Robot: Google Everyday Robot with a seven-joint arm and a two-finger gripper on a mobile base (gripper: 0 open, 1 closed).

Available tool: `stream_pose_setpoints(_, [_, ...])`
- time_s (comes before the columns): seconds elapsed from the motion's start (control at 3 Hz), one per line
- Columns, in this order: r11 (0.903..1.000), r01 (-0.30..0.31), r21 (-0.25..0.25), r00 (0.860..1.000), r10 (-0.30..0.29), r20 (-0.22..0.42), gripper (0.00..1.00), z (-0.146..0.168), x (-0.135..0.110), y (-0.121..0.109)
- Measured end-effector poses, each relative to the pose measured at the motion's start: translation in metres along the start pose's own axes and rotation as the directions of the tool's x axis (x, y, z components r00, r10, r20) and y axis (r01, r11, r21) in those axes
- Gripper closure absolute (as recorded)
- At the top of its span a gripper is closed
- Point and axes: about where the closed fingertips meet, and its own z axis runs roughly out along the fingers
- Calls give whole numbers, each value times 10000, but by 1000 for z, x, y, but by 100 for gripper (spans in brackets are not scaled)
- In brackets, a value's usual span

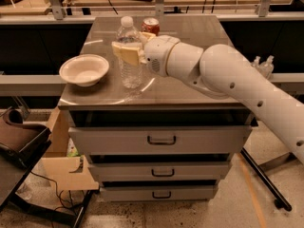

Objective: Move water bottle near paper bowl

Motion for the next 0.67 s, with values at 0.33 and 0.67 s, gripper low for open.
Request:
stream_pose_setpoints(0.33, [9993,118,-365,9999,-116,65,100,10,4,12])
stream_pose_setpoints(0.67, [9970,293,-712,9994,-306,-173,100,20,11,22])
